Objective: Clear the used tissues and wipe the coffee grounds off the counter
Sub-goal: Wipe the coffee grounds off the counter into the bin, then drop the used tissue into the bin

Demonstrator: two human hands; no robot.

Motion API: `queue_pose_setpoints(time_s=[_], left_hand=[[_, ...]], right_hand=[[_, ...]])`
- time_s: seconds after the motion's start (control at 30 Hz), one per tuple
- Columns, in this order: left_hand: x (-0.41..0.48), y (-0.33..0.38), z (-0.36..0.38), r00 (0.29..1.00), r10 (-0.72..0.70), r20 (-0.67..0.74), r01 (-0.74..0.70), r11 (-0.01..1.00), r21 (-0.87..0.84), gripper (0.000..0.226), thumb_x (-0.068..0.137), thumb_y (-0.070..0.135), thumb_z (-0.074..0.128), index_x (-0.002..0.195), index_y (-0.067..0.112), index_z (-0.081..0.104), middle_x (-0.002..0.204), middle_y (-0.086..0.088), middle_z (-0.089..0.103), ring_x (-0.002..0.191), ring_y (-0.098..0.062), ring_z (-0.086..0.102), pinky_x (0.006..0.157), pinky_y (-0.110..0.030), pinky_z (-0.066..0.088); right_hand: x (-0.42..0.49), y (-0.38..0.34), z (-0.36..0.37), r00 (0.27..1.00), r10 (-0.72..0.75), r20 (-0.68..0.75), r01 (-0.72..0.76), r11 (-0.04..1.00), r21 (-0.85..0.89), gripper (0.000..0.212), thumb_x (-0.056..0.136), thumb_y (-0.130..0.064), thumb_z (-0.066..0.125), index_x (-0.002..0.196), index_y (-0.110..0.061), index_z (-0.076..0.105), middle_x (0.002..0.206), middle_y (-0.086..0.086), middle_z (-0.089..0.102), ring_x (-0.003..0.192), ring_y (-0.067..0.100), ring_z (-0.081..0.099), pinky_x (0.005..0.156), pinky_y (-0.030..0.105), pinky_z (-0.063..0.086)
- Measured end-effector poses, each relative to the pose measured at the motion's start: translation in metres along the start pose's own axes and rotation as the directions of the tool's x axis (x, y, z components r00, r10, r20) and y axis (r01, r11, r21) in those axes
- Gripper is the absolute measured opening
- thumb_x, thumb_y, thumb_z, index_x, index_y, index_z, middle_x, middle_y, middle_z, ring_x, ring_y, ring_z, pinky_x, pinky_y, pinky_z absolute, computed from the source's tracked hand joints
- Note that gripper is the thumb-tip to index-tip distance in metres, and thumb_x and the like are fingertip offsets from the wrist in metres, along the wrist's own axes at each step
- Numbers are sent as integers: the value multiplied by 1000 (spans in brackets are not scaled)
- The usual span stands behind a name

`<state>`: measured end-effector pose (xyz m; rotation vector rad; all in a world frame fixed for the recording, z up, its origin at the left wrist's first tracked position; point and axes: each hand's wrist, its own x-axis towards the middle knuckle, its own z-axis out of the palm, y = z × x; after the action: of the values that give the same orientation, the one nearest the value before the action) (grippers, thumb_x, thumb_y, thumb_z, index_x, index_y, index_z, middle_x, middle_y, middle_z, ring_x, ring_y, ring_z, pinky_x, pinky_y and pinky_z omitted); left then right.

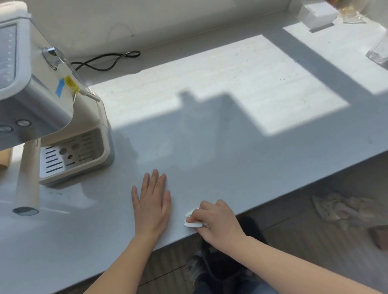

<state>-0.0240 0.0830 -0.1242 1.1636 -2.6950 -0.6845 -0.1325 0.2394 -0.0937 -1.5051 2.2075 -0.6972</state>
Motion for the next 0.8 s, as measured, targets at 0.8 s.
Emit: queue_pose_setpoints(time_s=[0.8], left_hand=[[-119, 141, 86, 760, -244, 602, 644, 404, -650, 26, 91, 29, 57, 117, 26, 54, 103, 7, 72, 86, -7, 68, 74, -23, 49]], right_hand=[[-96, 88, -31, 812, 530, 242, -500, 419, 758, 8, 92, -11, 55, 93, -11, 63, 82, 4, 72, 65, 12, 64, 55, 24, 52]])
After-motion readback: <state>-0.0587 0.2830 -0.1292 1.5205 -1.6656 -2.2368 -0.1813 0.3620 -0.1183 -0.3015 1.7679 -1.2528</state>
